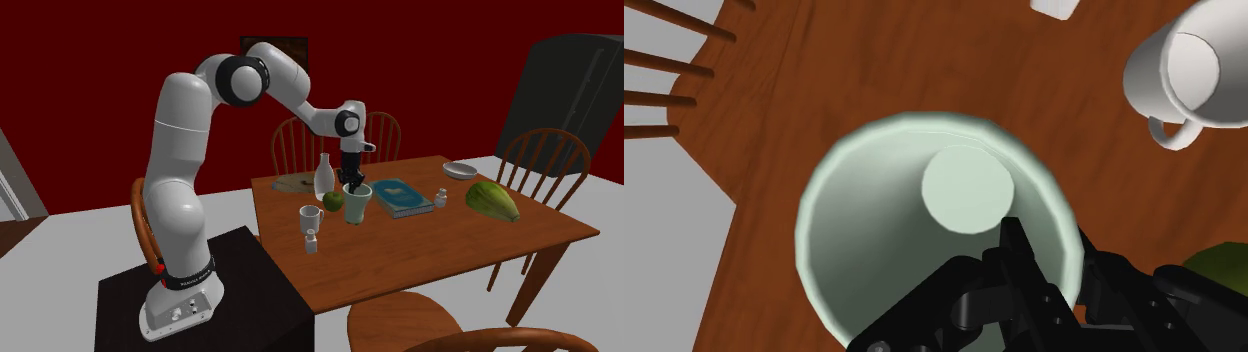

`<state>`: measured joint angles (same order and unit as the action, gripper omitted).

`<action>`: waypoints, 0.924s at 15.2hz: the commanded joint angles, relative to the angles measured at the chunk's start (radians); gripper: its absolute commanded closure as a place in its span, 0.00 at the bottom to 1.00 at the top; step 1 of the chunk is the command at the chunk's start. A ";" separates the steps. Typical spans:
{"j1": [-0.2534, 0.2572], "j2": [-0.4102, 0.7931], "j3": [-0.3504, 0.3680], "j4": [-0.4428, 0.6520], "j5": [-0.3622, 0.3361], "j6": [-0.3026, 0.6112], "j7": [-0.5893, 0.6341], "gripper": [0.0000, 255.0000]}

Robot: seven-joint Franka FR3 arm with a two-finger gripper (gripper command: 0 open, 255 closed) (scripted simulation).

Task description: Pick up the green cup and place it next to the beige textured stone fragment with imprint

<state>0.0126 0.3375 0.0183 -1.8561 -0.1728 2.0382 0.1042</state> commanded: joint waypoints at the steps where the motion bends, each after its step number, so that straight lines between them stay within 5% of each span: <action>1: -0.001 -0.013 0.000 0.011 0.002 -0.023 -0.006 1.00; 14: 0.000 -0.079 0.003 0.098 0.013 -0.175 -0.029 1.00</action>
<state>0.0126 0.2636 0.0209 -1.7655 -0.1606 1.8758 0.0770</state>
